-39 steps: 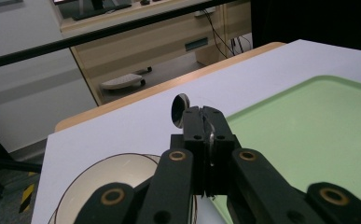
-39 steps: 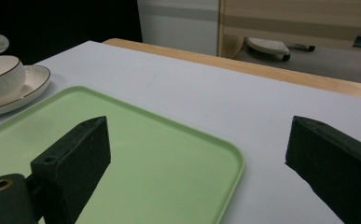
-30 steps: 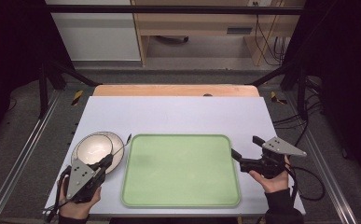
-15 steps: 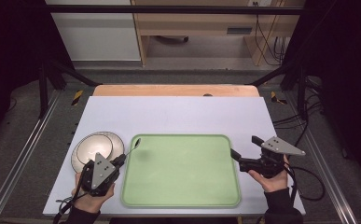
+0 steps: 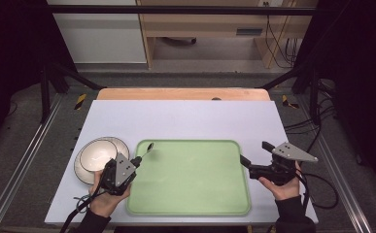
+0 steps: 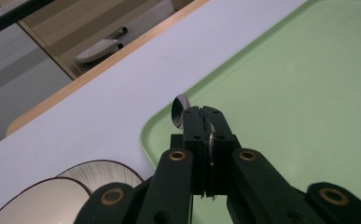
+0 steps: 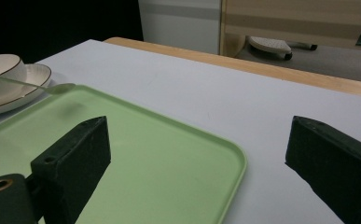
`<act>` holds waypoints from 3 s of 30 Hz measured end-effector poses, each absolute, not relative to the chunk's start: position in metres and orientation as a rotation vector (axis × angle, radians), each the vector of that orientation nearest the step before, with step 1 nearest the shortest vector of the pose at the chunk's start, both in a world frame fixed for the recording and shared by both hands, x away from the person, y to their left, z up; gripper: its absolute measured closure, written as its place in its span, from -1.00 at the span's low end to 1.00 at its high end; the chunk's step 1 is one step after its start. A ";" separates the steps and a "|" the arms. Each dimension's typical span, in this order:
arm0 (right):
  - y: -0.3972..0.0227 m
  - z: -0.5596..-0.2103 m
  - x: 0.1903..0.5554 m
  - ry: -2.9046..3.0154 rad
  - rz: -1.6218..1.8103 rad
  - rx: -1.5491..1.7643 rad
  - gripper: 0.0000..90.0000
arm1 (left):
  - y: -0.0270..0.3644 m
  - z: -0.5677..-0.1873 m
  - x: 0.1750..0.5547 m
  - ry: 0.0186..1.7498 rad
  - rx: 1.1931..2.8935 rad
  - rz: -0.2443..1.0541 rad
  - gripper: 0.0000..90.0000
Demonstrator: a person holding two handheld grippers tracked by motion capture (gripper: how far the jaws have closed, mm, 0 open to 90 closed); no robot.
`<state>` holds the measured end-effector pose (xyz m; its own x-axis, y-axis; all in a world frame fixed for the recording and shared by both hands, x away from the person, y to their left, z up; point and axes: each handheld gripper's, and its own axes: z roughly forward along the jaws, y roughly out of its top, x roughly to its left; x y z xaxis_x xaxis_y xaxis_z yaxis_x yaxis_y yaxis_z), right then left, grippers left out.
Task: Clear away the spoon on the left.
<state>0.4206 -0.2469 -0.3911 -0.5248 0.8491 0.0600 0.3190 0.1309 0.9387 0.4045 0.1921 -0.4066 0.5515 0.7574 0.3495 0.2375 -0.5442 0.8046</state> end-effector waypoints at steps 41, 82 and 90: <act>-0.245 -0.392 0.421 1.924 1.389 1.132 -0.85 | 0.156 -0.434 0.393 0.570 2.351 0.984 0.78; -0.245 -0.392 0.421 1.927 1.390 1.132 -0.85 | 0.149 -0.449 0.399 0.508 2.488 0.827 -0.07; -0.246 -0.392 0.421 1.928 1.390 1.130 -0.85 | 0.149 -0.448 0.400 0.500 2.502 0.809 -0.25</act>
